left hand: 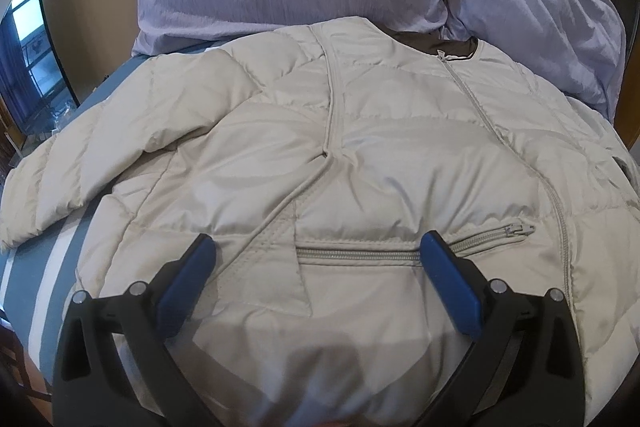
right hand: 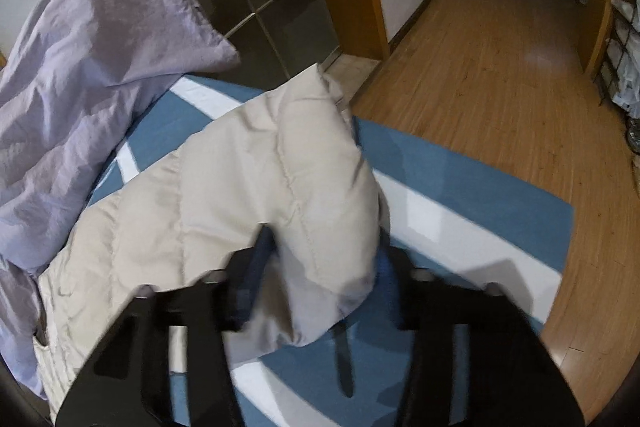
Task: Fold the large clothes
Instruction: 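Reach the right gripper to the jacket sleeve and grasp its cuff, then carry the sleeve across the jacket front and release it near the collar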
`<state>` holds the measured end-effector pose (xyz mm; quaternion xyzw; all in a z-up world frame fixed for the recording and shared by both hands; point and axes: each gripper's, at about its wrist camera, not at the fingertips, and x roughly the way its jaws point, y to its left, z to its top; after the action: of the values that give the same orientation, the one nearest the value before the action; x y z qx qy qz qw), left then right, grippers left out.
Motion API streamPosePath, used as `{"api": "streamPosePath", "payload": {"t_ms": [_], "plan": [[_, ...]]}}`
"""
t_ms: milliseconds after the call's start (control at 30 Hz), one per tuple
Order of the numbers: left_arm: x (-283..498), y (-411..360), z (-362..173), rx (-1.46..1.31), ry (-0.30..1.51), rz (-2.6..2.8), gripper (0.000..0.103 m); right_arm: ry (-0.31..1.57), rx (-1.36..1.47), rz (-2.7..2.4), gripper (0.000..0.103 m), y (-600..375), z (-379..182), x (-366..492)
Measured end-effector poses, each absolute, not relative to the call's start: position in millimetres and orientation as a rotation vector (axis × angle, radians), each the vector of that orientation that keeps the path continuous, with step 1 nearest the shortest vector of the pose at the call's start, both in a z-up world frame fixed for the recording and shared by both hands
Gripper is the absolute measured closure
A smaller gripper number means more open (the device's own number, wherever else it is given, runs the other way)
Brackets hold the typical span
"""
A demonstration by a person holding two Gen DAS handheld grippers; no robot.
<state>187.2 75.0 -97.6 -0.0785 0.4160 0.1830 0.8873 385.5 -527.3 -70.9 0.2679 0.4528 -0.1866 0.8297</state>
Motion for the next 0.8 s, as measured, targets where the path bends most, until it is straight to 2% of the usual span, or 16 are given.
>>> {"api": "streamPosePath", "payload": {"t_ms": [67, 167, 500, 800], "plan": [[187, 77, -99, -0.174, 0.863, 0.374, 0.002, 0.951, 0.554, -0.396, 0.077, -524, -65, 386], [187, 79, -100, -0.195, 0.863, 0.363, 0.002, 0.927, 0.476, -0.407, 0.081, -510, -48, 389], [186, 85, -103, -0.239, 0.859, 0.338, 0.002, 0.785, 0.205, -0.183, 0.081, -375, 35, 418], [184, 90, -103, -0.272, 0.854, 0.319, 0.002, 0.837, 0.048, 0.167, 0.081, -201, 38, 431]]}}
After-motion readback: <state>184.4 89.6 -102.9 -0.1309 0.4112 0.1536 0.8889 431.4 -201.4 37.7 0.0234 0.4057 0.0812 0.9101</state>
